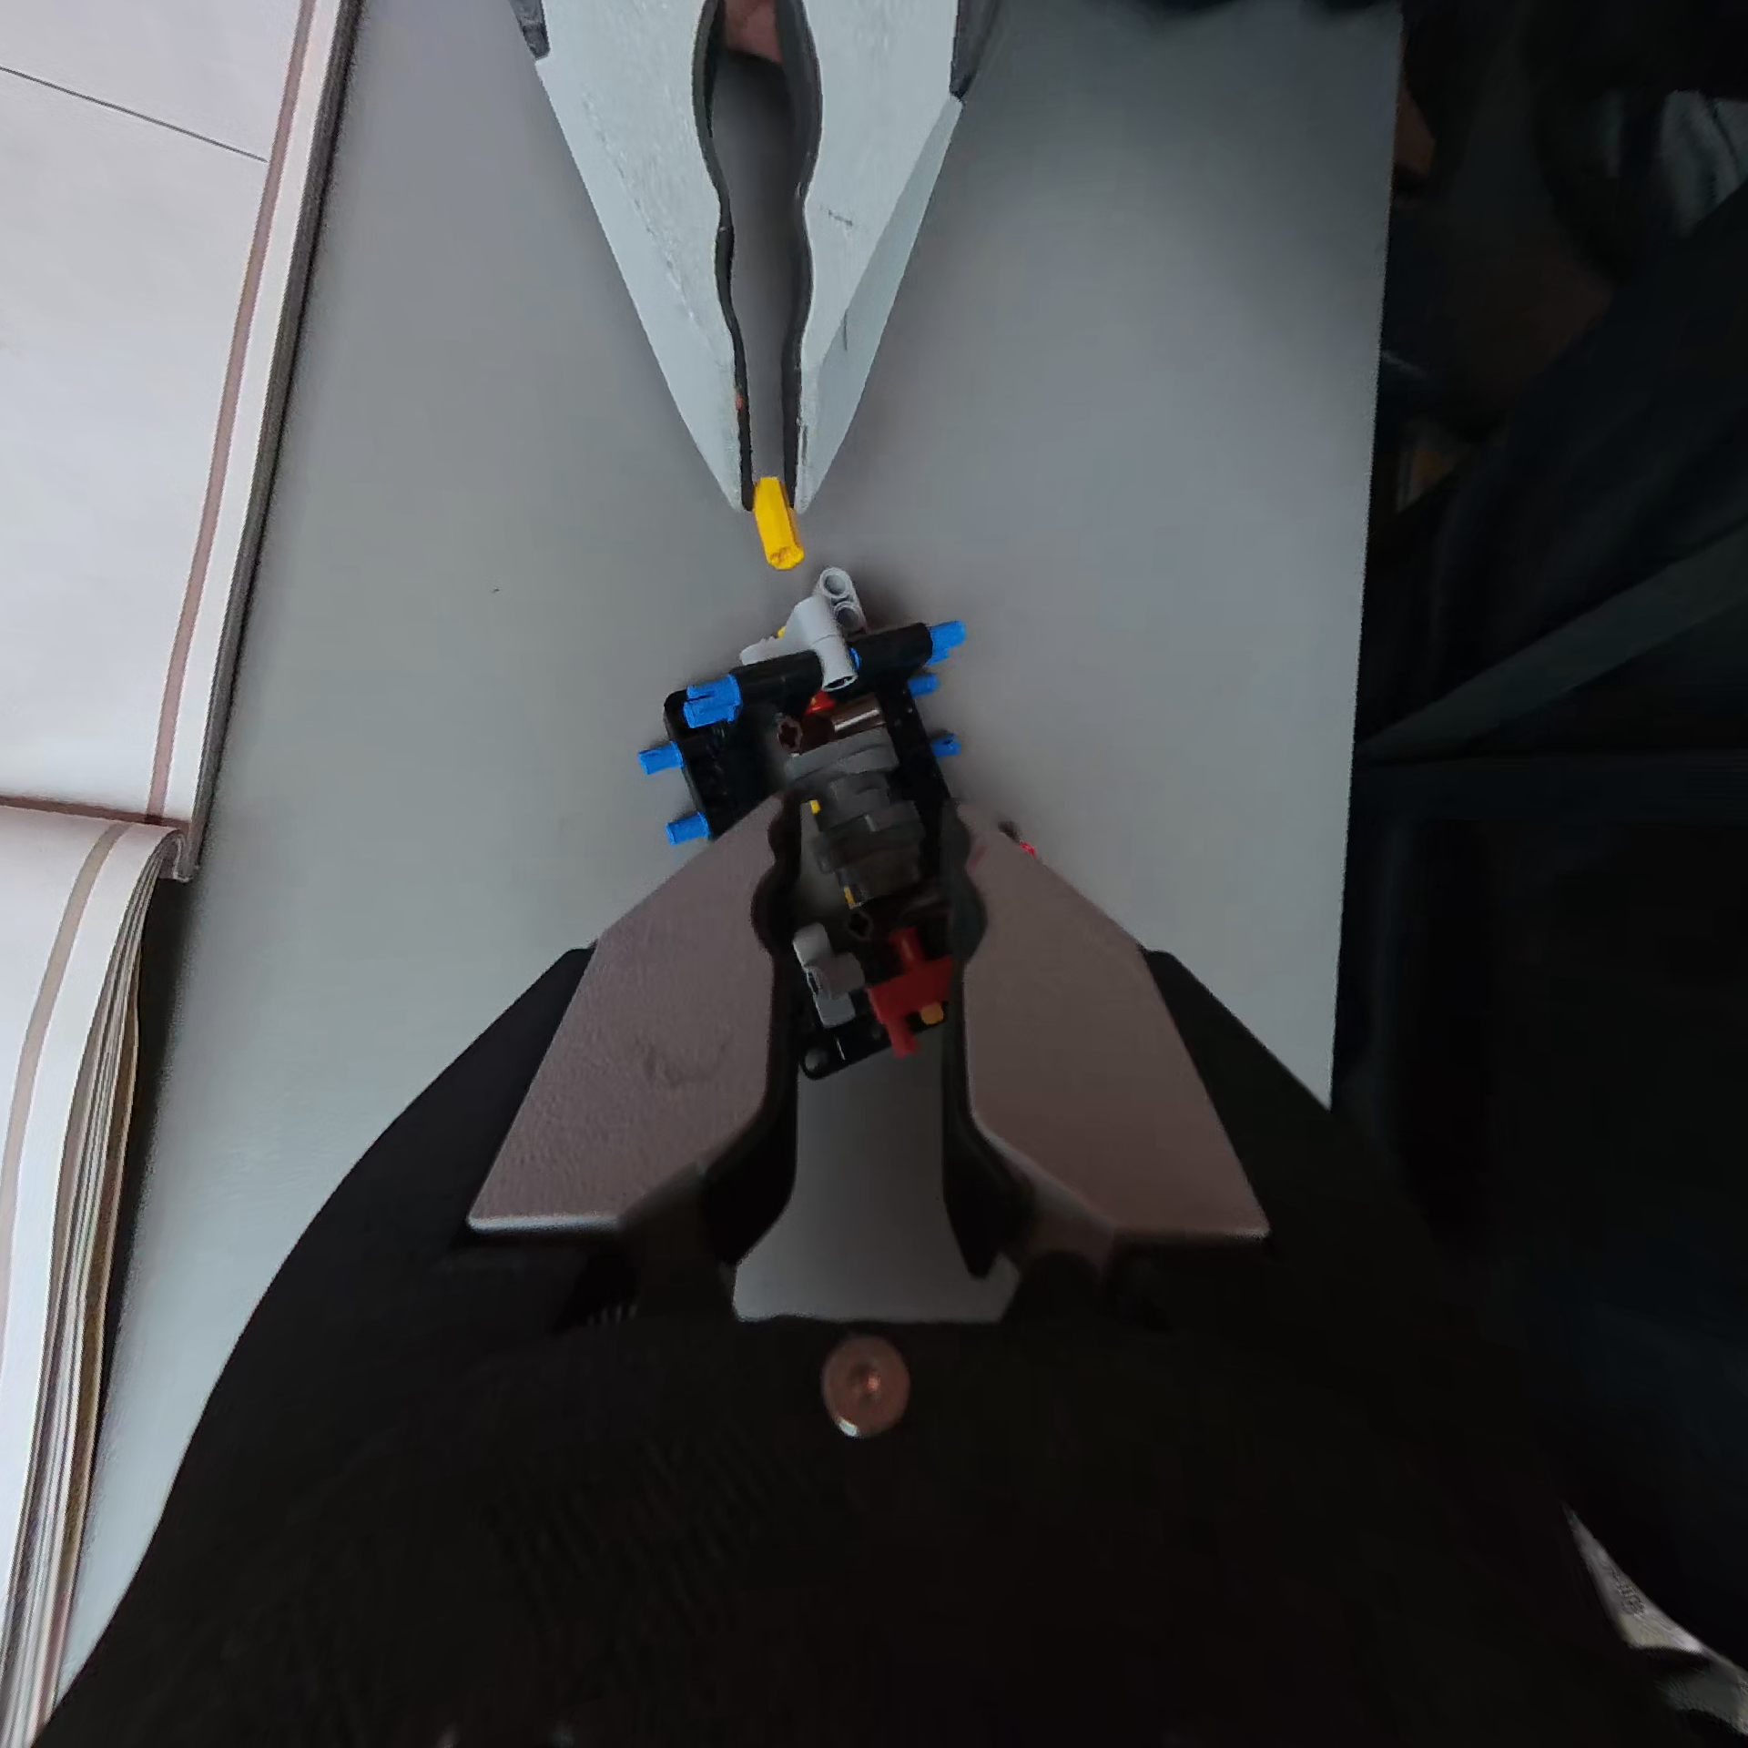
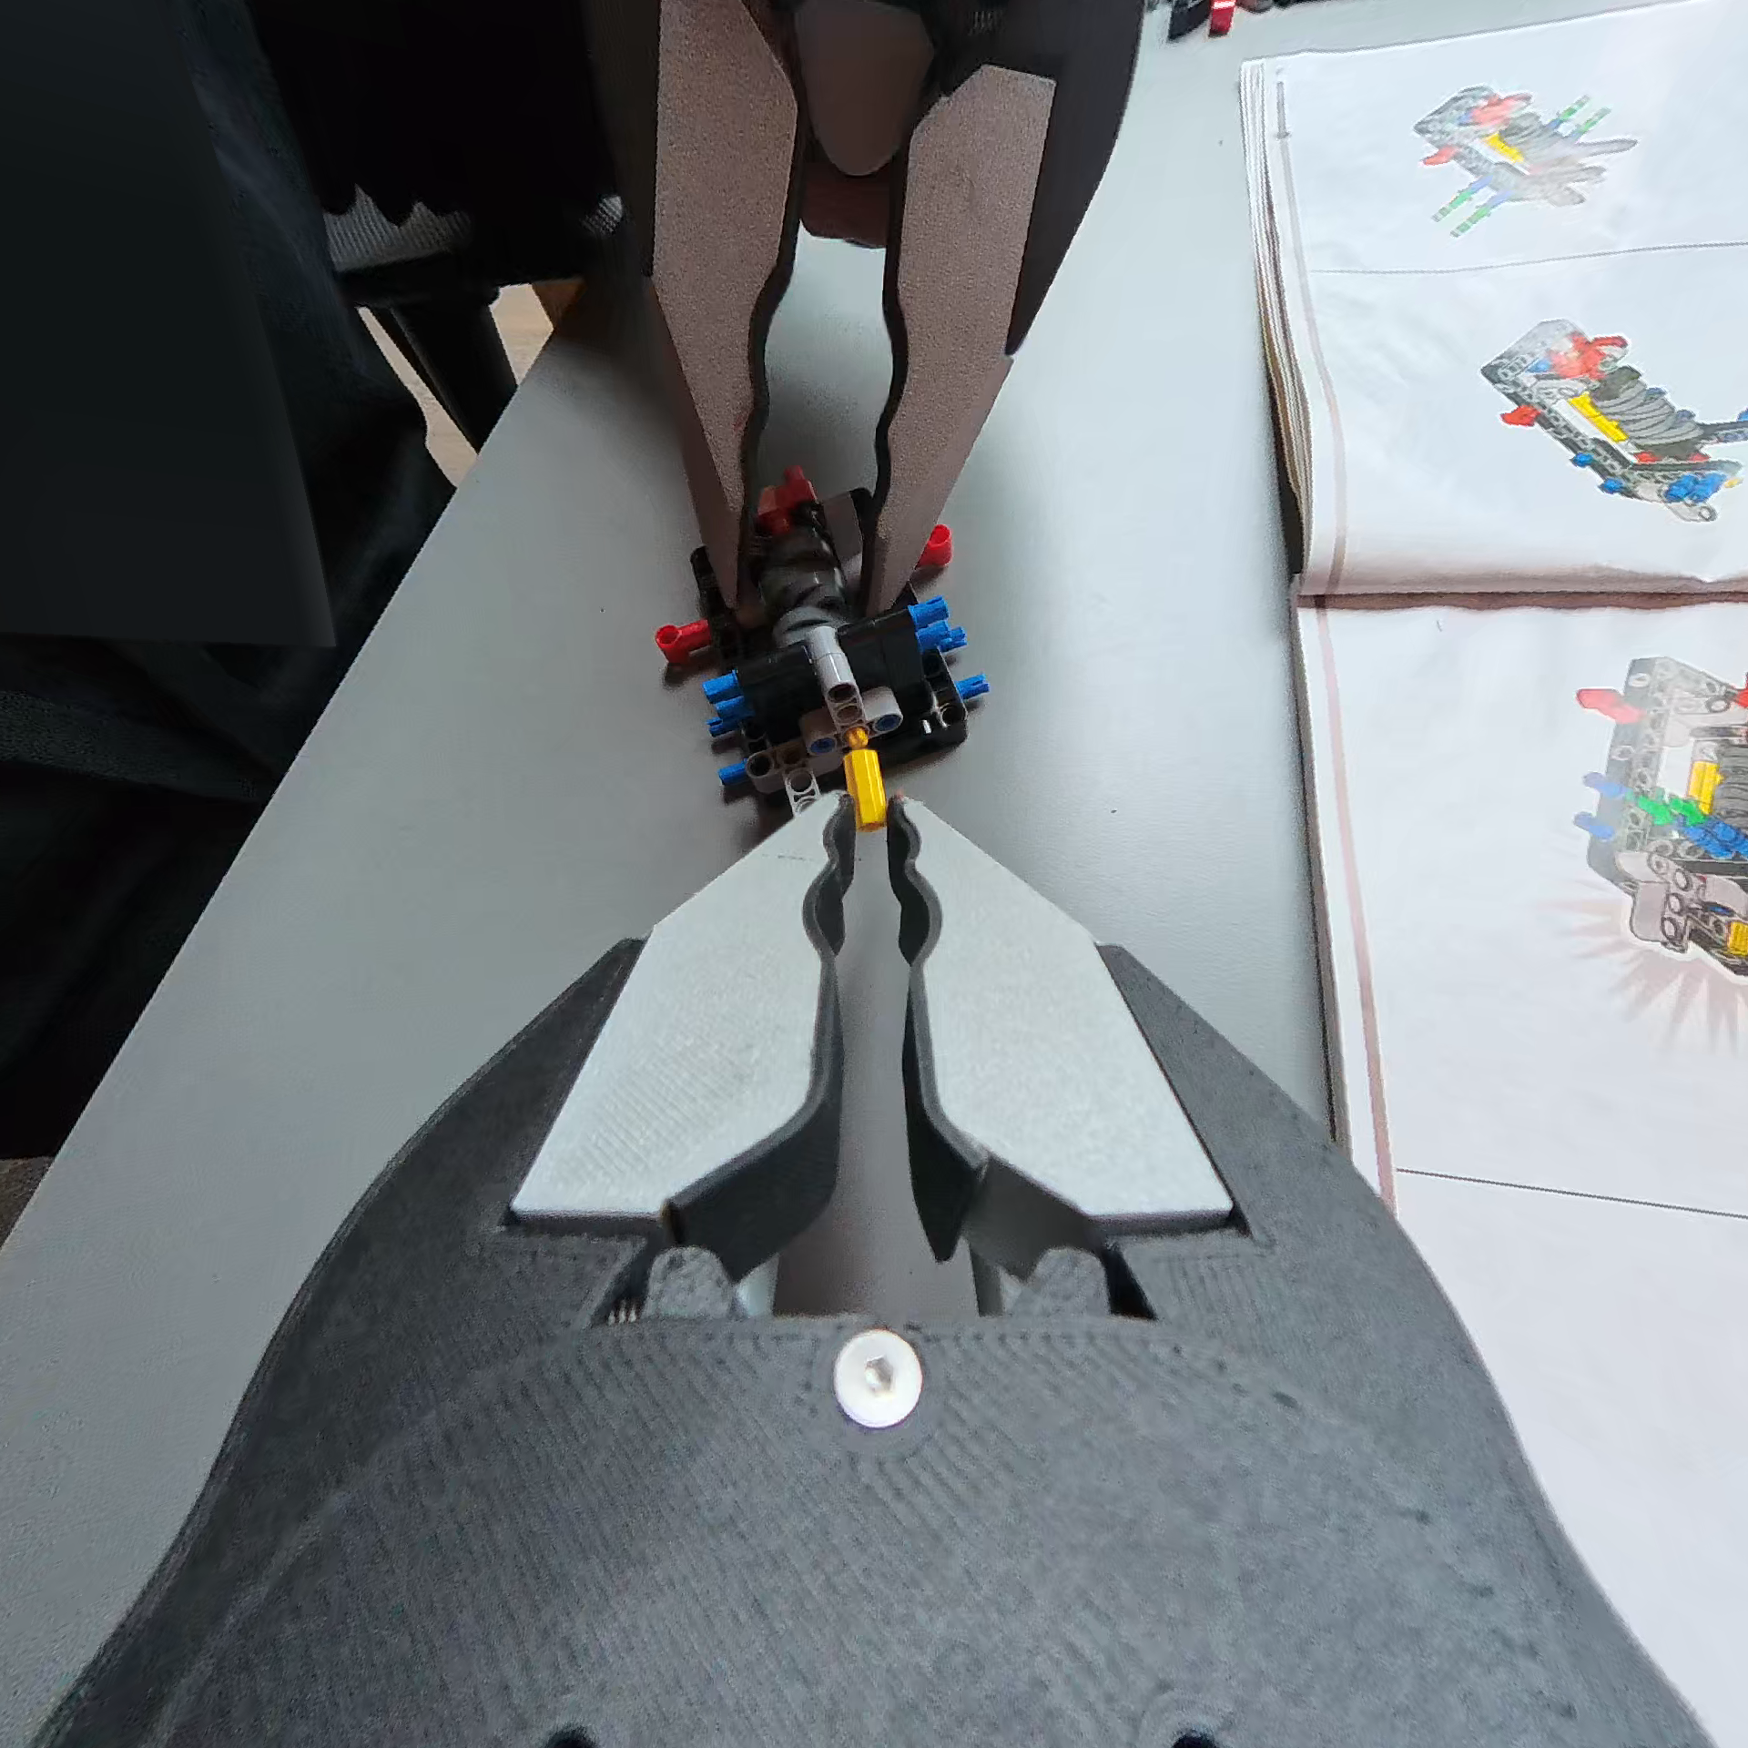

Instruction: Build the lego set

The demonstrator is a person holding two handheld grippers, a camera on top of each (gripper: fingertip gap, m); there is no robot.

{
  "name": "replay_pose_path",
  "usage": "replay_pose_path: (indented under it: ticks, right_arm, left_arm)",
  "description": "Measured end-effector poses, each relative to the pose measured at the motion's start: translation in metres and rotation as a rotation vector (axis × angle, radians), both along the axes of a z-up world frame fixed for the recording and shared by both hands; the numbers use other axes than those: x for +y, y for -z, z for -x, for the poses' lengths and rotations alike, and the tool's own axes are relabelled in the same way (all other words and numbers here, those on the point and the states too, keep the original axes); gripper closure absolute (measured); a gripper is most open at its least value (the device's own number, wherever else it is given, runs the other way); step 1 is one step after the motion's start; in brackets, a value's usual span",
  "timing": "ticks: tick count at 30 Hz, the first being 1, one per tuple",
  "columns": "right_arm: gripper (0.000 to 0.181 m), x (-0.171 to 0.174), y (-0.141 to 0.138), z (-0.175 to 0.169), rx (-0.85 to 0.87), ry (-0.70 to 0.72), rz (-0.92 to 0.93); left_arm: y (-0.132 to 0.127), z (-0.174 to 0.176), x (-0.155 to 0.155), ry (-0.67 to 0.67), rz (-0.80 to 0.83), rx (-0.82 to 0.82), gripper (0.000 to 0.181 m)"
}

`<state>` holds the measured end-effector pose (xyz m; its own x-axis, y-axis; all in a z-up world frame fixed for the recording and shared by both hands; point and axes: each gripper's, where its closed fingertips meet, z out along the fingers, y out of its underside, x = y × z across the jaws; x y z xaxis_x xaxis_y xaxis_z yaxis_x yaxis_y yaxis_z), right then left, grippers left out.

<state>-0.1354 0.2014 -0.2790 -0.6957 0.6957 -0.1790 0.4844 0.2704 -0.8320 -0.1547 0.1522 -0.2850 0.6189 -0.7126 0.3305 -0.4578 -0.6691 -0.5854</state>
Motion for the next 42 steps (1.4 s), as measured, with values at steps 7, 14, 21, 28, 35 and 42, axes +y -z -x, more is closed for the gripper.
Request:
replay_pose_path:
  ticks: [7,14,21,28,35,42]
  right_arm:
    - [0.178,-0.001,0.003,0.0,-0.019,-0.003,-0.008]
    - [0.178,-0.006,0.01,0.001,-0.039,-0.003,-0.055]
    - [0.178,-0.008,0.01,0.0,-0.048,-0.012,-0.054]
    - [0.178,-0.007,0.011,0.001,-0.044,-0.043,-0.066]
    - [0.178,-0.006,0.006,-0.001,-0.073,-0.052,0.02]
    - [0.178,-0.006,0.01,0.0,-0.074,-0.051,-0.017]
  left_arm:
    - [0.009,-0.002,-0.002,0.021,0.0,0.018,0.16]
    - [0.009,-0.003,0.0,0.019,-0.027,0.02,0.159]
    - [0.009,-0.004,0.001,0.018,-0.02,-0.007,0.16]
    - [0.009,-0.004,0.001,0.031,0.0,-0.022,0.16]
    - [0.009,-0.004,0.002,0.028,-0.001,-0.036,0.16]
    - [0.008,-0.005,0.002,0.024,0.01,-0.075,0.16]
